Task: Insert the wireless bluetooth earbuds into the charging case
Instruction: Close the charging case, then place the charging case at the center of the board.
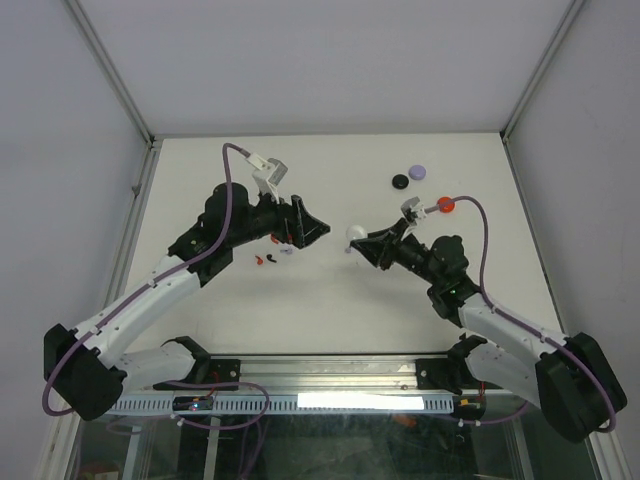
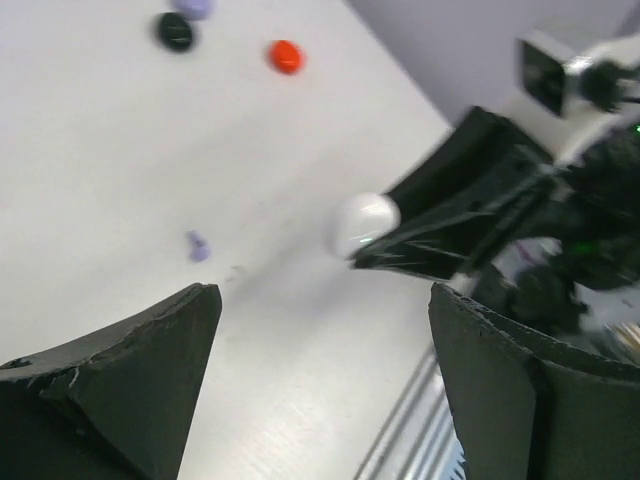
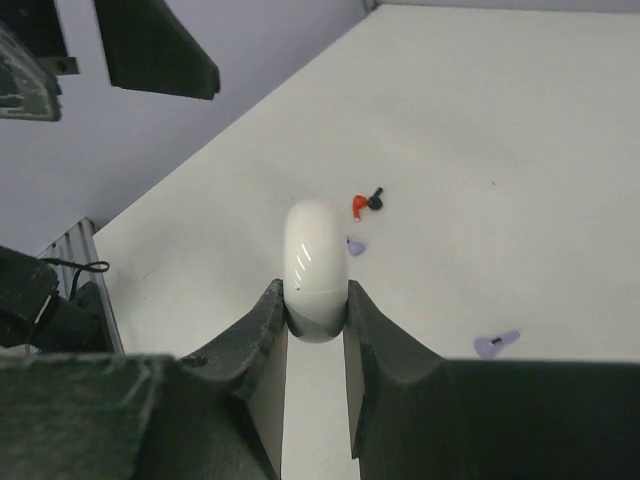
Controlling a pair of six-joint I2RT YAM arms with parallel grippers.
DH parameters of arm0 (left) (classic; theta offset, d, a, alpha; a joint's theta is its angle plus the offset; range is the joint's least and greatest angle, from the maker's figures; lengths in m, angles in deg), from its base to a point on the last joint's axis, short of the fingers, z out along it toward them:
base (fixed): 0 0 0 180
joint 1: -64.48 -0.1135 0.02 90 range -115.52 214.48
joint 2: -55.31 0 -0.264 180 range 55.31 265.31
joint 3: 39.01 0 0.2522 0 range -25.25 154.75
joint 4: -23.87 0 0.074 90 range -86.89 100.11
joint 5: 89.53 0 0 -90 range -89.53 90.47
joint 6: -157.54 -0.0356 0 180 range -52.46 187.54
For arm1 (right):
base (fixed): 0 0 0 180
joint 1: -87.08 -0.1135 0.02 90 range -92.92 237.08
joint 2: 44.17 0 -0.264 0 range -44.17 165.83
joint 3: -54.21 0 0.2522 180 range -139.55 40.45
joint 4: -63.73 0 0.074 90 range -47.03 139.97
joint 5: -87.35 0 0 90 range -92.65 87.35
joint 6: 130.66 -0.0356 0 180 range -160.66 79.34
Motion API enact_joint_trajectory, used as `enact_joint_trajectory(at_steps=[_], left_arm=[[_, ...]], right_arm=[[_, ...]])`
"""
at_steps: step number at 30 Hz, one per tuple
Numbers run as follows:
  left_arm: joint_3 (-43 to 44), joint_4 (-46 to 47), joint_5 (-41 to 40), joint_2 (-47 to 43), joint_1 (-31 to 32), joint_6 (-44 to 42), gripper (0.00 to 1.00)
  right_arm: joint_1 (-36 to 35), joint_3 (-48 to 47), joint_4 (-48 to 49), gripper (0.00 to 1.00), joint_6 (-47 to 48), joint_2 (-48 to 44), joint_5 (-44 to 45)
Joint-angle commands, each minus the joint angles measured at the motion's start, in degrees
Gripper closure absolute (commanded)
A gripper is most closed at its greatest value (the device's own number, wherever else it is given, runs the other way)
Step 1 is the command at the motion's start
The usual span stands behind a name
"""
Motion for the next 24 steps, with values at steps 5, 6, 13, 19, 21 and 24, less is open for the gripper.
enact_joint_trajectory(at_steps=[5, 6, 13, 19, 21, 24], left_arm=[[4.7, -17.7, -31.1, -3.5, -1.1, -6.9, 0.01], [4.6, -18.4, -32.7, -3.8, -1.2, -7.5, 0.01], [5.2, -21.5, -42.2, -4.9, -2.4, -13.2, 0.01], [2.5, -20.4, -41.8, -6.5, -5.8, -13.6, 0.01], [1.4, -20.4, -41.7, -7.3, -6.7, -13.7, 0.01], [0.5, -20.3, -41.7, -8.1, -7.1, -13.9, 0.01]], right_arm=[[5.8, -5.9, -30.1, 1.00, -4.8, -6.9, 11.4], [6.6, -6.2, -32.4, 1.00, -5.2, -7.0, 12.0], [14.4, -6.9, -41.8, 1.00, -10.9, -3.8, 11.9], [23.7, -6.9, -44.0, 1.00, -14.9, 4.6, 4.6], [25.3, -6.6, -43.9, 1.00, -15.1, 6.6, 4.0], [27.2, -5.7, -43.6, 0.96, -15.7, 8.5, 4.7]])
